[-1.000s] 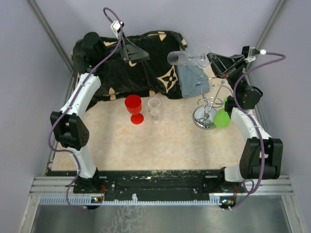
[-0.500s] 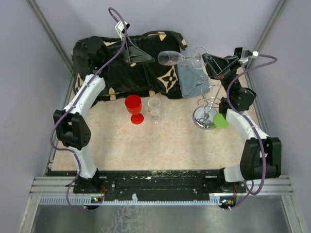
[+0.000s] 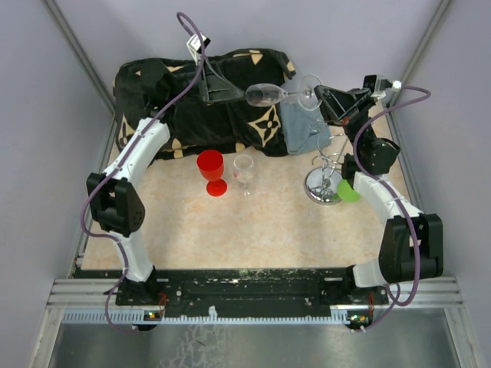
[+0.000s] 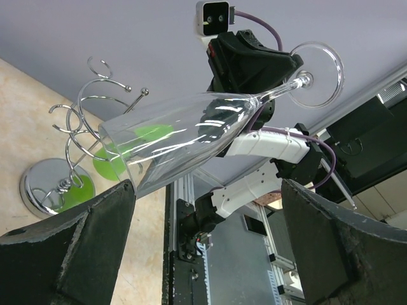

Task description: Take the wine glass off the wine glass rack

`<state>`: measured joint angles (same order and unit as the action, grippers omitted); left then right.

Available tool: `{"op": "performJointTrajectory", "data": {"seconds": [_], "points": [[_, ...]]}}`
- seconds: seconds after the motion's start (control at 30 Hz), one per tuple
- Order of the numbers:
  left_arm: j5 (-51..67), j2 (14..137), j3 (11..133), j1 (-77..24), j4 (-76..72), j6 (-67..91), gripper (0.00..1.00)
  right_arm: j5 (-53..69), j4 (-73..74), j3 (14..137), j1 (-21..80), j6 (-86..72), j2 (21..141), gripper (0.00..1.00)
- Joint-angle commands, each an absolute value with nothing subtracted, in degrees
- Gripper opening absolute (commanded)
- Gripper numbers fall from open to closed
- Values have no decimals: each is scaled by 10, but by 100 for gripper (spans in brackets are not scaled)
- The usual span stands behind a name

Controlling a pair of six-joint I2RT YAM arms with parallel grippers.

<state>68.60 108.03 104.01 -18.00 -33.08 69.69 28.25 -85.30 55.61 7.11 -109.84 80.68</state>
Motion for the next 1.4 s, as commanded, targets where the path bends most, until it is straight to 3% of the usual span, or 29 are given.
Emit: {"op": "performJointTrajectory", "data": {"seconds": [0.0,0.63,1.37], "points": [[698,1080,1049,-195,-357,699,100,272,-989,588,85,-1099,802,0],[692,1034,1047,-198,-340,694,99,263,-988,565,108,-1087,776,0],[679,913,1011,-198,-323,704,80,298,-989,671,109,-1113,855,0]]}}
